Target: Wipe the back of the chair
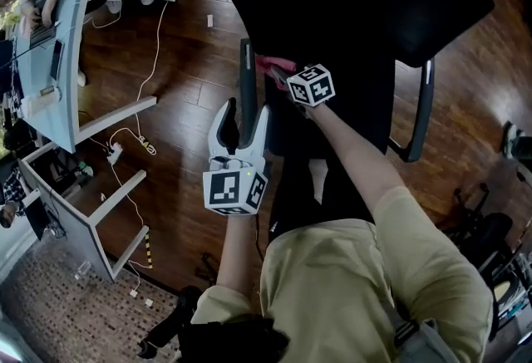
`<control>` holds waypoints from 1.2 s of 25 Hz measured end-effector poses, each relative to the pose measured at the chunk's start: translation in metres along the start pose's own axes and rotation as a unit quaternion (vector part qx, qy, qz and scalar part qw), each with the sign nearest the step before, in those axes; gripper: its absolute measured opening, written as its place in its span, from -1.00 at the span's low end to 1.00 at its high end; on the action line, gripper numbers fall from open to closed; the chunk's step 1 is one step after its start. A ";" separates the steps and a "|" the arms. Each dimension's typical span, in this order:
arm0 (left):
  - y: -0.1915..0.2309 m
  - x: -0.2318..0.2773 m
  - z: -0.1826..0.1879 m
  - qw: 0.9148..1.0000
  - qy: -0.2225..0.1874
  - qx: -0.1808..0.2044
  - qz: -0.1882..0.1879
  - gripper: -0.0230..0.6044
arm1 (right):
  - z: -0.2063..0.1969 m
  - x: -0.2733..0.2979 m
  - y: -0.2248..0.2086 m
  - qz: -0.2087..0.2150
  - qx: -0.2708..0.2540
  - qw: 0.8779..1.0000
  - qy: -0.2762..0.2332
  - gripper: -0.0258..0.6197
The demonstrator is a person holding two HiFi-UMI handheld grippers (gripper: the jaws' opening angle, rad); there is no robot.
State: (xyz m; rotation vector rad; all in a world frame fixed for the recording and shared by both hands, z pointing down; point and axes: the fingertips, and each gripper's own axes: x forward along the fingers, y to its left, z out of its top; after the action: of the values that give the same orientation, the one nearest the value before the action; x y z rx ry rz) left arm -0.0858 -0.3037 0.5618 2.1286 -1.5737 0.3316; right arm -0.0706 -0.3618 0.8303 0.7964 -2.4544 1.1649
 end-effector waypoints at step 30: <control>-0.039 -0.064 0.059 0.993 -0.051 0.022 -0.105 -0.14 | 0.031 -0.360 0.049 -0.259 0.086 0.926 -0.262 -0.80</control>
State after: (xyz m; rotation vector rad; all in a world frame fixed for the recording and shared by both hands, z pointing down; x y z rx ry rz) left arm -0.0733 -0.2711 0.4728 2.3536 -1.3897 0.1925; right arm 0.1858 -0.2353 0.6047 1.8817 -2.2816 1.0596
